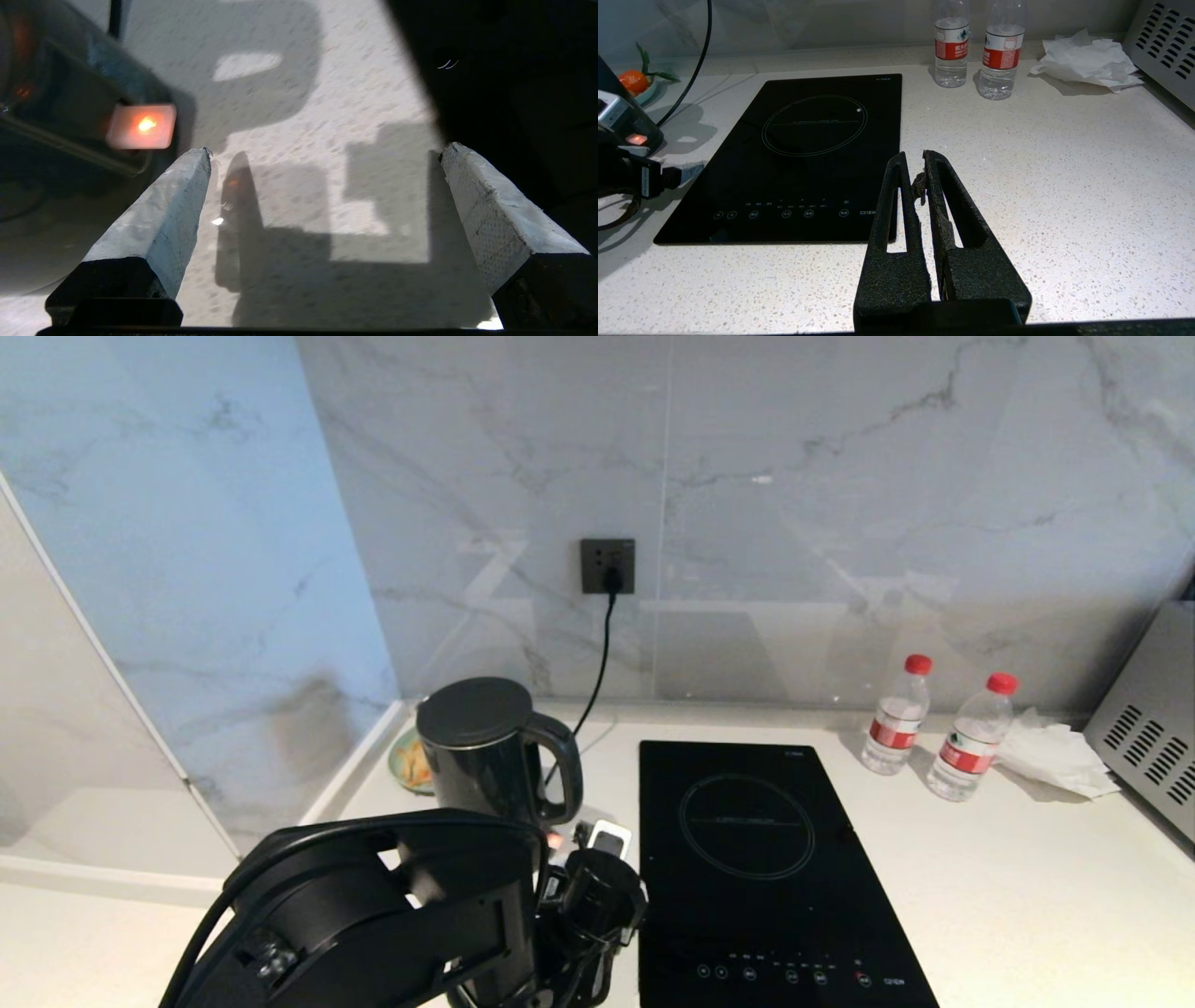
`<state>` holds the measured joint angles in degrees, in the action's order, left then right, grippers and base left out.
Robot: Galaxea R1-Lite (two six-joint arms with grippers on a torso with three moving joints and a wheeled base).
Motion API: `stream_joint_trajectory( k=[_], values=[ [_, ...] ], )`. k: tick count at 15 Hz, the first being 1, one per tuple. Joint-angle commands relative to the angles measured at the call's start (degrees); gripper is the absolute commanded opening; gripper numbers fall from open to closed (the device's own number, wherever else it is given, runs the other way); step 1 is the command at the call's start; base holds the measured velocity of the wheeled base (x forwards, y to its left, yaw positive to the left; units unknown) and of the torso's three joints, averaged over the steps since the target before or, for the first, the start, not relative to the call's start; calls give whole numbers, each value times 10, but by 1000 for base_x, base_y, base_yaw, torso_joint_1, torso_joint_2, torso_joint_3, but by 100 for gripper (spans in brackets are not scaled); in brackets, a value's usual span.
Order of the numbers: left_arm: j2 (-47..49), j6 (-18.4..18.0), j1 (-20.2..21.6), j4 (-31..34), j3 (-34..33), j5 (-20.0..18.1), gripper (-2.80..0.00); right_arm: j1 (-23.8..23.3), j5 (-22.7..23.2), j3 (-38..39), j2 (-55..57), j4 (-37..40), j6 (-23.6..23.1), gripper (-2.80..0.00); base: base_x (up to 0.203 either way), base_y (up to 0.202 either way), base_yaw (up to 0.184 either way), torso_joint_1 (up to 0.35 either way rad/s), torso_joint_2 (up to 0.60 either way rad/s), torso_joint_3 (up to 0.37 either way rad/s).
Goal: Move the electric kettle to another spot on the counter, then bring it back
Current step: Finish boiling water
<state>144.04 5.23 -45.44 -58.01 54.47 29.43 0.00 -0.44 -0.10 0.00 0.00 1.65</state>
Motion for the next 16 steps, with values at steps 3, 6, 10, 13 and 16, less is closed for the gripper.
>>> stream_joint_trajectory(
  k=[3,6,10,13,16],
  values=[
    [-4,0,9,34,15,6,0,0,0,0,0,0,0,-280,0,0,0,0,0,0],
    [-5,0,13,40,17,8,0,0,0,0,0,0,0,-280,0,0,0,0,0,0],
    [-3,1,21,37,20,11,0,0,0,0,0,0,0,-280,0,0,0,0,0,0],
    [-3,4,27,36,28,20,0,0,0,0,0,0,0,-280,0,0,0,0,0,0],
    [-5,18,21,36,27,21,0,0,0,0,0,0,0,-280,0,0,0,0,0,0]
  ],
)
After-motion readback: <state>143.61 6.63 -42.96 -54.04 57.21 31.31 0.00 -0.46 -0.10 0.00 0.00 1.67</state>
